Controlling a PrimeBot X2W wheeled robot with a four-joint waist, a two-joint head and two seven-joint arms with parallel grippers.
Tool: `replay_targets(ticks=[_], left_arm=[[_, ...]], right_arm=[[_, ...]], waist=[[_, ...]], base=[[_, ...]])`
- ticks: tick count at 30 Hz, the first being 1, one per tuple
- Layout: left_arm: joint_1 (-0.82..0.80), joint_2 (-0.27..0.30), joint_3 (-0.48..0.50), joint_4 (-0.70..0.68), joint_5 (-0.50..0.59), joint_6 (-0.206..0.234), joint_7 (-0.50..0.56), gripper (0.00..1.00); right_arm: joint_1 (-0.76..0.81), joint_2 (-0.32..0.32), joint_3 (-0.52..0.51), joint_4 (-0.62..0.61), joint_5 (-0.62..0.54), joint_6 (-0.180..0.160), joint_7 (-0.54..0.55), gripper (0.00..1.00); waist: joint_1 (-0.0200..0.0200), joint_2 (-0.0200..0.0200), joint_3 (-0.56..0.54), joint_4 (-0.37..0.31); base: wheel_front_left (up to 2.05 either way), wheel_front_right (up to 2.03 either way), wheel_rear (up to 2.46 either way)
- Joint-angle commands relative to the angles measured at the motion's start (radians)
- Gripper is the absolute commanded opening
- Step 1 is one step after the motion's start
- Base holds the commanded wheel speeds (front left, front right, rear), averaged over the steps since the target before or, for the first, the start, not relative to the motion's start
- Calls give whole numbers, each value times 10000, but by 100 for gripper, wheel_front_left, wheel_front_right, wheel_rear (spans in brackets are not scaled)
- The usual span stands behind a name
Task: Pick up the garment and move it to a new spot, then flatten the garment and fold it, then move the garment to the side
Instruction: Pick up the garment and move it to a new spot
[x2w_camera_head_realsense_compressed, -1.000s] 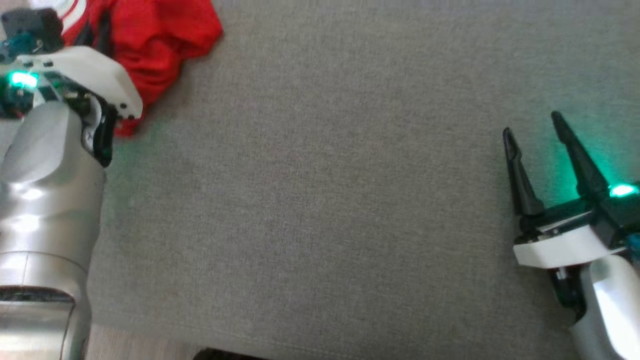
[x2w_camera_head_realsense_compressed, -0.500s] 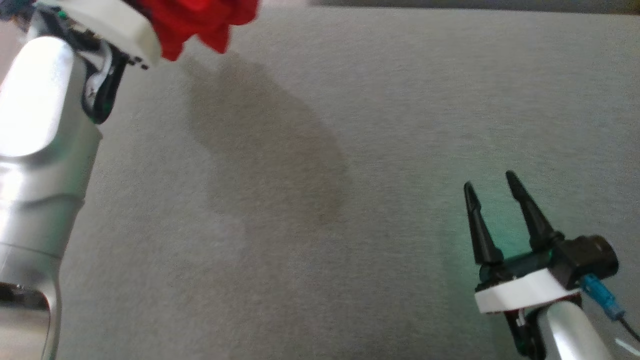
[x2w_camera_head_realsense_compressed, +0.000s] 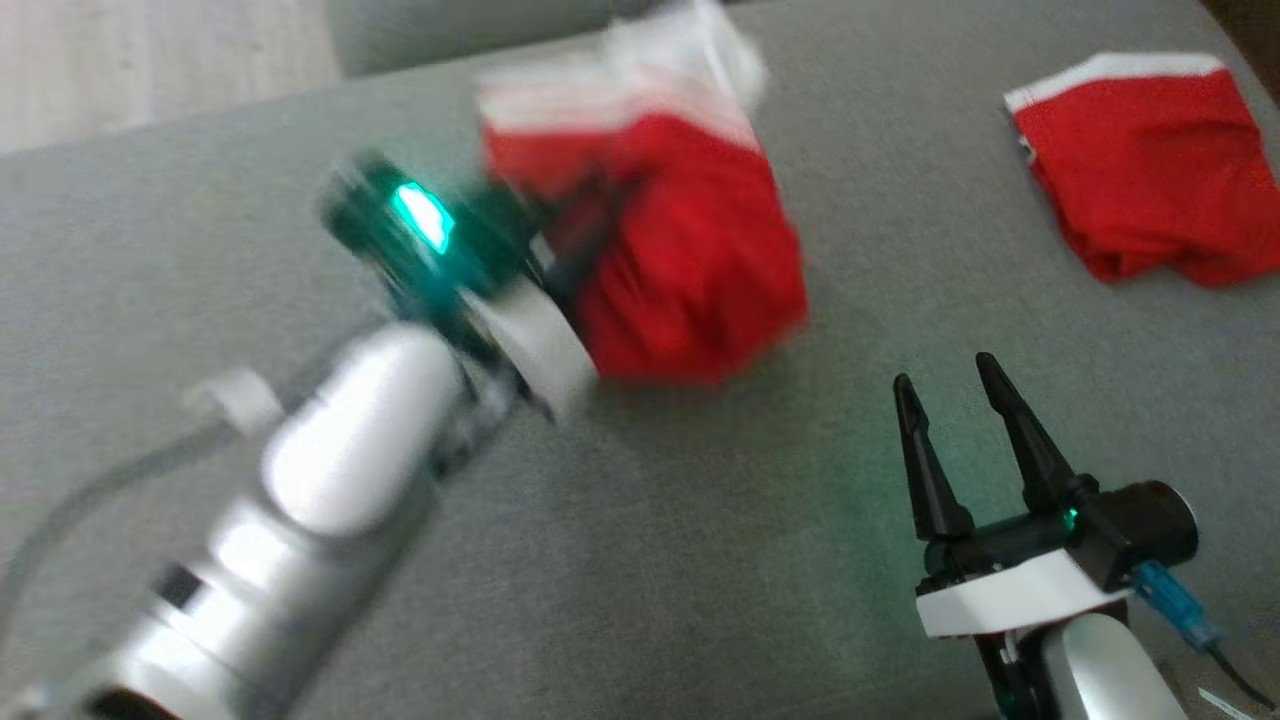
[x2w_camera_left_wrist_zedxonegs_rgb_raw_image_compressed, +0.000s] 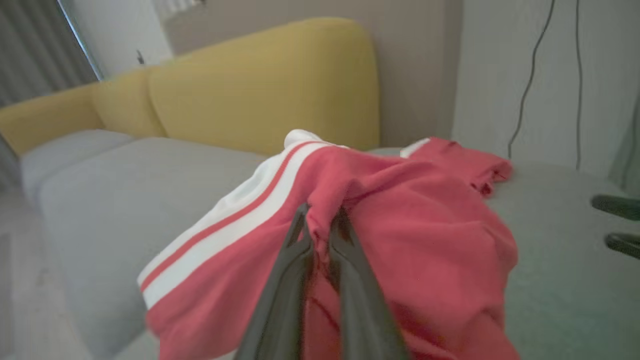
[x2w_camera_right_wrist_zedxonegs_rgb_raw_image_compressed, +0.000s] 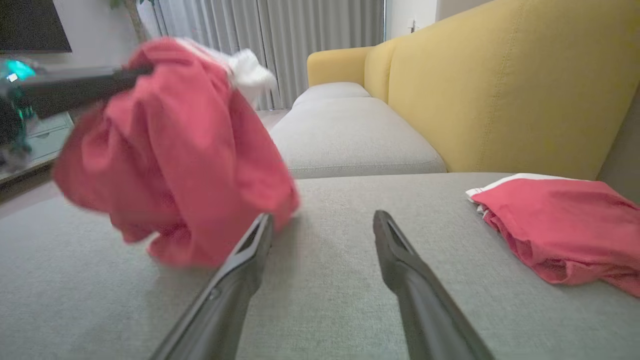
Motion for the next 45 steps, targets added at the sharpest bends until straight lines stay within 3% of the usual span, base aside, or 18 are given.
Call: replay_targets(ticks=[1,3,4,5,9,13,18,25,30,36,45], left_arm=[[4,-20,156,26,38,46,-316,0],[496,-462,-292,620,250,119,-823,0],[725,-698,-437,945,302,197,-1104,26],[902,-916,-585,1237,372,241,-1402,100],[1323,-1419,-810,1825,376,306,-2185,100],[1739,-1665,-451,1747,411,913,-2647,100],[3061,-1491,970,75,713,1825,-2675,100],[5648,-1310,2912,-1523,1240,2279,-2678,100],[7493,-1451,4158,-2721,1853,2711,-2679,100],[9033,-1654,4840,-3477,2443,2539,-2679,100],[9499,-1873,5367,-3645,2969,2166,-2679,100]], right_arm=[[-374,81,268,-334,95,65,4,100],[-473,128,320,-335,108,65,4,100],[-516,149,336,-336,120,65,4,100],[-549,166,357,-329,128,65,4,100],[-593,200,335,-281,150,65,4,100],[-529,220,208,-166,187,65,4,100],[-223,226,-191,-29,196,65,4,100],[549,199,-958,134,227,65,4,100],[1264,215,-1092,-60,329,65,4,100],[1957,234,-1275,-490,398,65,4,100],[2376,244,-1181,-671,498,65,4,100]], waist=[[1,0,589,-435],[1,0,831,-517],[1,0,926,-535],[1,0,995,-531],[1,0,1030,-349],[1,0,671,160],[1,0,-195,1104],[1,0,-1468,2337],[1,0,-2079,2762],[1,0,-2448,3028],[1,0,-2610,2950]], base=[[0,0,0],[0,0,0],[0,0,0],[0,0,0],[0,0,0],[0,0,0],[0,0,0],[0,0,0],[0,0,0],[0,0,0],[0,0,0]])
